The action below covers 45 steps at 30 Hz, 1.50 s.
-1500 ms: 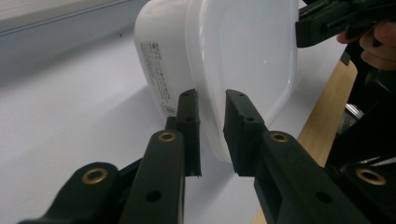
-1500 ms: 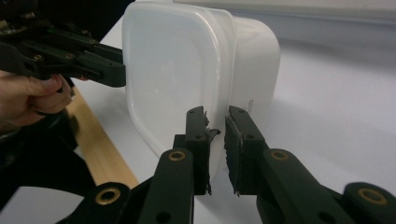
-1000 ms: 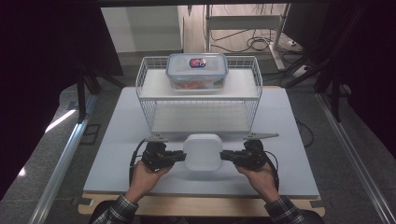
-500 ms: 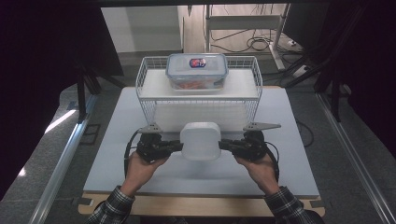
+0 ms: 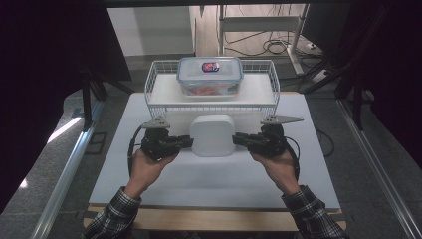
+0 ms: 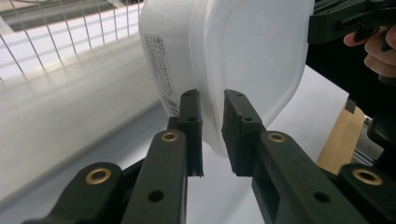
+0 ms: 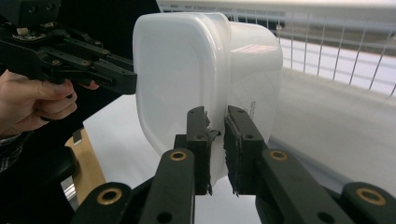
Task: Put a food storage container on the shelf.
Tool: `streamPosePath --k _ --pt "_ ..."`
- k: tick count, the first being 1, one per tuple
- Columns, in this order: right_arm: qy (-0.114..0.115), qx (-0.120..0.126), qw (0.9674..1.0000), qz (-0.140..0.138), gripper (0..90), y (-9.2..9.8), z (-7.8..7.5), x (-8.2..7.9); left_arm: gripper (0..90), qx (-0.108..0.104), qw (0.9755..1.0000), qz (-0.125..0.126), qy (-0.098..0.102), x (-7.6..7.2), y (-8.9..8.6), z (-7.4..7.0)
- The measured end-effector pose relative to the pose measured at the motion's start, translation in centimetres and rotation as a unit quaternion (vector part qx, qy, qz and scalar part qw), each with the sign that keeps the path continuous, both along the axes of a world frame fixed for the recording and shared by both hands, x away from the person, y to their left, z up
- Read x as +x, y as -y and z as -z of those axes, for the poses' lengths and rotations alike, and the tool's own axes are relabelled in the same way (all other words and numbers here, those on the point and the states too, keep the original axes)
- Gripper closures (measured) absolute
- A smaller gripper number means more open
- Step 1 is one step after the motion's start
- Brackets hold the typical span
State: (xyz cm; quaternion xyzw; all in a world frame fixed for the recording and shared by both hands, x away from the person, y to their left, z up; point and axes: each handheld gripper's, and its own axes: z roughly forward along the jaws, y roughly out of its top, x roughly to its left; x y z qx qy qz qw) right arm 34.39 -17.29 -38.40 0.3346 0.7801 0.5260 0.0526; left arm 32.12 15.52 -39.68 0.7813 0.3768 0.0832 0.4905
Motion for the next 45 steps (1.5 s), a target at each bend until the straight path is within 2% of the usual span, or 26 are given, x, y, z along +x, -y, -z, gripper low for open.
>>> streamPosePath --k 7,13,15,16,33,45 --pt "0.019 0.007 0.9998 0.001 80.4 -0.2 -2.1 0.9 78.7 -0.002 0.9998 -0.006 0.018 0.8 -0.2 -2.4" --pt "0.027 0.016 0.9995 0.002 80.4 -0.3 -4.0 1.9 78.7 -0.007 0.9996 -0.010 0.027 1.6 -0.3 -4.3" --pt "0.029 0.016 0.9995 0.003 80.5 -0.3 -4.2 2.0 78.7 -0.007 0.9995 -0.010 0.030 1.8 -0.4 -4.7" --pt "0.036 0.017 0.9992 0.003 80.5 -0.5 -5.1 2.3 78.7 -0.011 0.9993 -0.012 0.033 2.0 -0.5 -5.2" --pt "0.053 0.040 0.9977 0.007 80.2 -1.5 -9.8 5.2 78.8 -0.015 0.9978 -0.027 0.060 4.4 -1.6 -10.8" --pt "0.058 0.055 0.9967 0.016 79.4 -2.0 -12.5 7.7 79.4 -0.037 0.9964 -0.031 0.070 6.4 -2.0 -14.0"
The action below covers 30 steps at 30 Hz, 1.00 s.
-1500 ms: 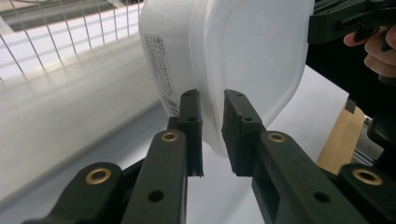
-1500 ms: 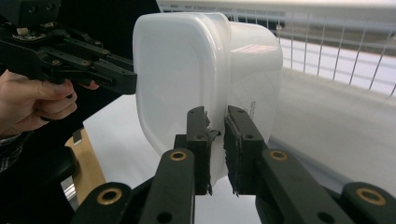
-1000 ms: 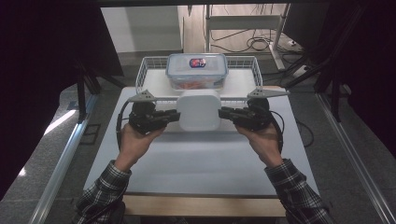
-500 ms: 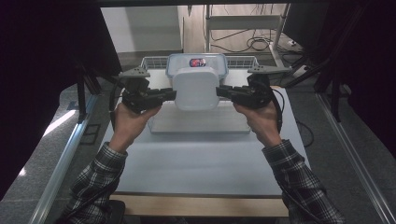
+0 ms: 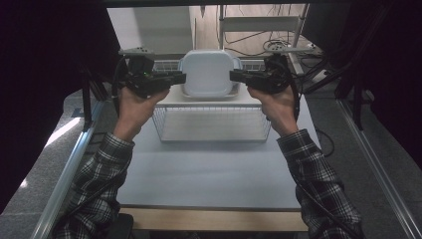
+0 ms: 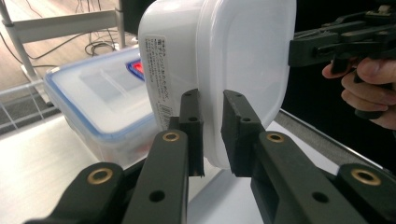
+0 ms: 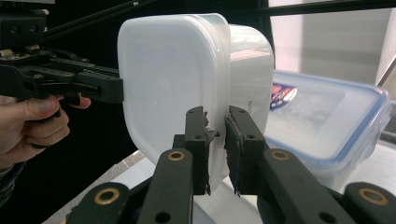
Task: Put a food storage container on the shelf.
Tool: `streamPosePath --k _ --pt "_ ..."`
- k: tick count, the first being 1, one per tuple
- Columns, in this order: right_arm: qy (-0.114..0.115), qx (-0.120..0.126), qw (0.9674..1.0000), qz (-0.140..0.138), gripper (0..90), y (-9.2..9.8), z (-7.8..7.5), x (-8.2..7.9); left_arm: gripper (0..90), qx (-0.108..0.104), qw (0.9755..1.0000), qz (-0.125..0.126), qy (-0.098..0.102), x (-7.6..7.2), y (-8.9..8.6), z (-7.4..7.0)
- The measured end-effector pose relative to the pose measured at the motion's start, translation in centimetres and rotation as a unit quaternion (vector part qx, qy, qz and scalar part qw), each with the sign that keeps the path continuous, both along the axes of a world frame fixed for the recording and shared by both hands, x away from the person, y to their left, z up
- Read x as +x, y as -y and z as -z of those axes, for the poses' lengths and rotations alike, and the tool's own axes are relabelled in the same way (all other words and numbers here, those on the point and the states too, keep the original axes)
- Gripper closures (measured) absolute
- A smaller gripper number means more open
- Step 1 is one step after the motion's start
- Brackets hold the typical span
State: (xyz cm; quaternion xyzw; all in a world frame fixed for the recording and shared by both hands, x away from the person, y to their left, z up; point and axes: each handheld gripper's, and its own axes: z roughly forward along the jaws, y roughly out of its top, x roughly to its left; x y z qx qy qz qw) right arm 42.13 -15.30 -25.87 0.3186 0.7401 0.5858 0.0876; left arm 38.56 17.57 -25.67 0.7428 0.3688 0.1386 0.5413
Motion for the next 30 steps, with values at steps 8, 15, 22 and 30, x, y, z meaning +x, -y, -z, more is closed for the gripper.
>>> streamPosePath --k 8,15,22,30 --pt "-0.009 0.004 0.9999 0.013 78.5 -0.4 -1.0 2.2 79.6 -0.004 1.0000 -0.007 -0.004 1.9 0.1 -1.0" --pt "-0.021 0.002 0.9994 0.028 78.0 -0.6 -1.1 4.0 78.9 -0.004 0.9997 -0.019 -0.012 3.6 0.3 -0.8" --pt "-0.036 0.001 0.9987 0.036 77.8 -1.0 -1.0 4.7 76.4 -0.020 0.9992 -0.032 -0.010 4.3 0.3 -0.1" --pt "-0.051 0.001 0.9979 0.041 72.6 -1.3 -1.4 5.0 66.5 -0.029 0.9992 -0.028 -0.005 4.5 0.4 0.1"
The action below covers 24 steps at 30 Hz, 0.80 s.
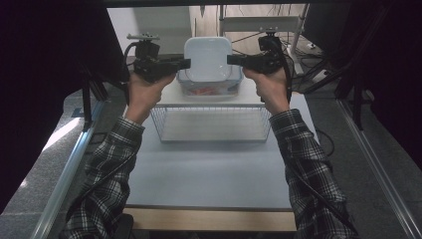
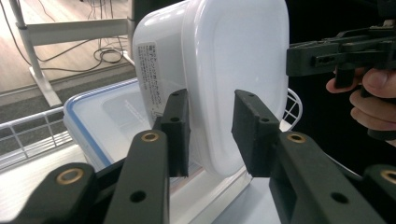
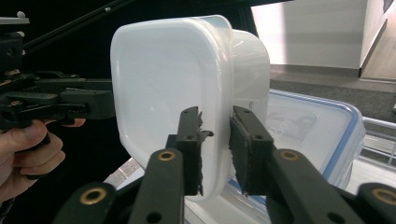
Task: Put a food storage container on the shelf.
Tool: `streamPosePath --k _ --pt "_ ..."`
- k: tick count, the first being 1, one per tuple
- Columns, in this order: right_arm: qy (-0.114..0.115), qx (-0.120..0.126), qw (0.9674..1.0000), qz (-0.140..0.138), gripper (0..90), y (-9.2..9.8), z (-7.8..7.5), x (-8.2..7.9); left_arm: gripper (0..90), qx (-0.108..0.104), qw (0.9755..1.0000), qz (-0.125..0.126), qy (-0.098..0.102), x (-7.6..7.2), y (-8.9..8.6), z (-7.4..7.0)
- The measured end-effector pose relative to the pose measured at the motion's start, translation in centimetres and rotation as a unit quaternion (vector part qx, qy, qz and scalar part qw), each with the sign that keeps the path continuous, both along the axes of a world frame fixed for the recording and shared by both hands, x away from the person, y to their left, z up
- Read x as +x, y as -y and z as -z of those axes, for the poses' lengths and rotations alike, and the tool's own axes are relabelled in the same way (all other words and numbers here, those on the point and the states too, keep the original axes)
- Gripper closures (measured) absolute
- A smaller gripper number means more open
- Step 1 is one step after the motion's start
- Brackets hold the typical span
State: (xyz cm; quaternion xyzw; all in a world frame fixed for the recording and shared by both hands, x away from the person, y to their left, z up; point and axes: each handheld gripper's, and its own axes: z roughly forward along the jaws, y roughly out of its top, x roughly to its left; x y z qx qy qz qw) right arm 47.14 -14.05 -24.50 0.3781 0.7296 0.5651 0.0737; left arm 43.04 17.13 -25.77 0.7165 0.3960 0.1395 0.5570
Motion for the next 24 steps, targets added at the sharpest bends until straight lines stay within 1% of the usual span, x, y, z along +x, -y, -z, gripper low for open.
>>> streamPosePath --k 4,5,9,15,16,17,18,24 --pt "0.004 -0.002 1.0000 -0.001 69.0 -0.2 -0.1 -0.1 62.7 0.003 1.0000 0.002 0.004 -0.1 0.1 0.0" --pt "0.004 -0.006 1.0000 0.001 68.7 -0.2 -0.1 -0.1 61.7 0.003 1.0000 0.003 0.005 -0.1 0.1 0.1" --pt "0.007 -0.010 0.9999 0.001 67.0 -0.3 -0.2 -0.1 60.8 0.003 1.0000 0.004 0.005 0.0 0.1 0.2" --pt "0.011 -0.009 0.9999 0.004 65.2 -0.4 -0.1 -0.1 58.4 0.006 1.0000 0.005 0.006 0.2 0.3 0.4" --pt "0.011 -0.010 0.9999 0.004 65.0 -0.3 -0.1 -0.1 58.3 0.008 0.9999 0.005 0.005 0.3 0.3 0.4" --pt "0.011 -0.010 0.9999 0.004 64.8 -0.3 -0.1 0.0 57.9 0.006 1.0000 0.004 0.005 0.4 0.4 0.4" --pt "0.011 -0.011 0.9999 0.004 64.3 -0.4 -0.1 0.0 57.5 0.009 0.9999 0.003 0.002 0.5 0.4 0.4" --pt "0.016 -0.024 0.9995 0.012 61.9 -0.5 0.0 0.2 55.7 0.018 0.9998 -0.005 -0.005 1.2 0.6 0.7"
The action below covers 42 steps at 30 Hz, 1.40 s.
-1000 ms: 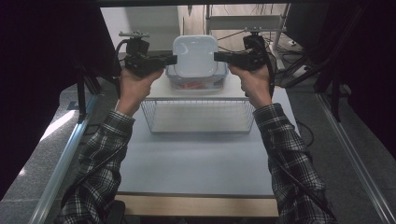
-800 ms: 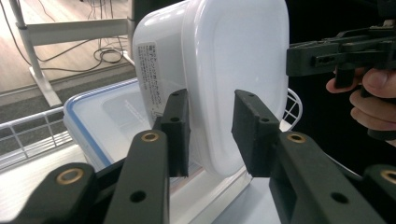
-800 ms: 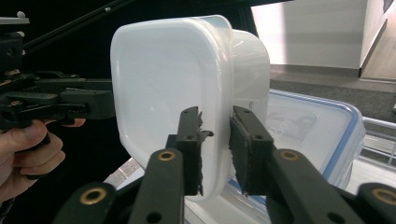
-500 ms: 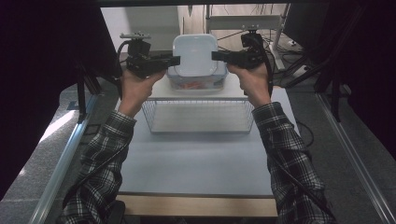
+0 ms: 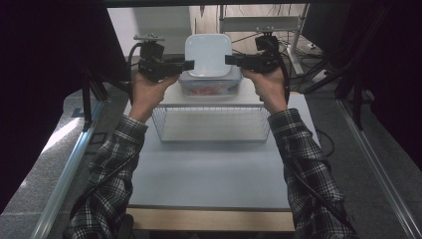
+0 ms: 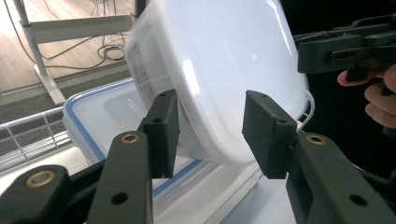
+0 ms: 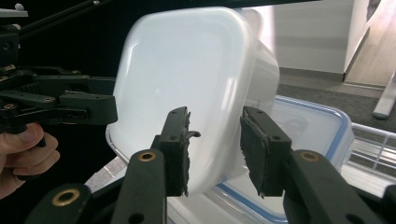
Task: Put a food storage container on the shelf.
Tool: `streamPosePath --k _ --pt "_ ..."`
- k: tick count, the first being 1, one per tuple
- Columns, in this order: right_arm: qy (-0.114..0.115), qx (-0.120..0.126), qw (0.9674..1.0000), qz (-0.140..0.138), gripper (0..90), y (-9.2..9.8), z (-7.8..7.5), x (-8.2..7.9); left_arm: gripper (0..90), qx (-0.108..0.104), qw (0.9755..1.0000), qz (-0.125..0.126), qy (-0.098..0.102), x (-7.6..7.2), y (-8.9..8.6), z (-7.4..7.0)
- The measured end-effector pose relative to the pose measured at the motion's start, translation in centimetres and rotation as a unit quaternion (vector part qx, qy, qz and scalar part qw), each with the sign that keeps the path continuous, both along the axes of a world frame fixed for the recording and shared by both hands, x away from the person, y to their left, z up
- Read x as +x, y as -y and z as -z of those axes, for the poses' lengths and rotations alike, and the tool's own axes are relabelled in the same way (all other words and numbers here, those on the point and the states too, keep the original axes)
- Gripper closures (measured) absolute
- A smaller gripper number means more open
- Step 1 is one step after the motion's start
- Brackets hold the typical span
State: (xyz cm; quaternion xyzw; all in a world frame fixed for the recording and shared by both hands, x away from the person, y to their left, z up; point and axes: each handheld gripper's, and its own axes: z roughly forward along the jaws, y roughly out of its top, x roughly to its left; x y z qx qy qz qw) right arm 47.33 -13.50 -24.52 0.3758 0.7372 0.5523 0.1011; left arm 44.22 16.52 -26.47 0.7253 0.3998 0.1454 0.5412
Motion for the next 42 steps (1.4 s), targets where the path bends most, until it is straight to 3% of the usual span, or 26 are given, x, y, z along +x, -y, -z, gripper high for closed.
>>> streamPosePath --k 3,7,17,21,27,30,38,42 --pt "0.002 -0.002 1.0000 0.002 61.7 0.0 0.1 0.2 53.1 -0.022 0.9997 0.006 -0.006 0.4 -0.2 0.2" --pt "0.000 -0.005 1.0000 0.005 61.3 -0.1 0.3 0.5 52.6 -0.030 0.9994 0.008 -0.011 0.9 -0.3 0.2" --pt "0.001 -0.002 0.9999 0.012 60.3 -0.2 0.4 0.7 48.7 -0.014 0.9999 -0.010 0.001 1.6 0.0 -0.2" --pt "0.004 0.001 0.9998 0.018 59.8 -0.3 0.5 0.8 42.8 -0.002 0.9997 -0.023 0.009 1.7 0.2 -0.3" --pt "0.008 0.015 0.9992 0.035 56.4 -0.2 0.8 0.9 39.8 -0.013 0.9994 -0.029 0.014 1.8 0.3 -0.1" --pt "0.009 0.023 0.9988 0.043 54.5 -0.1 0.9 0.9 38.0 -0.003 0.9992 -0.034 0.023 1.9 0.4 -0.2" --pt "0.016 0.027 0.9986 0.043 51.1 0.0 1.0 1.0 34.5 -0.001 0.9985 -0.046 0.030 2.3 0.4 -0.2" --pt "0.027 0.026 0.9986 0.036 45.1 0.3 1.0 0.8 30.1 -0.008 0.9986 -0.035 0.039 2.0 0.2 -0.2"
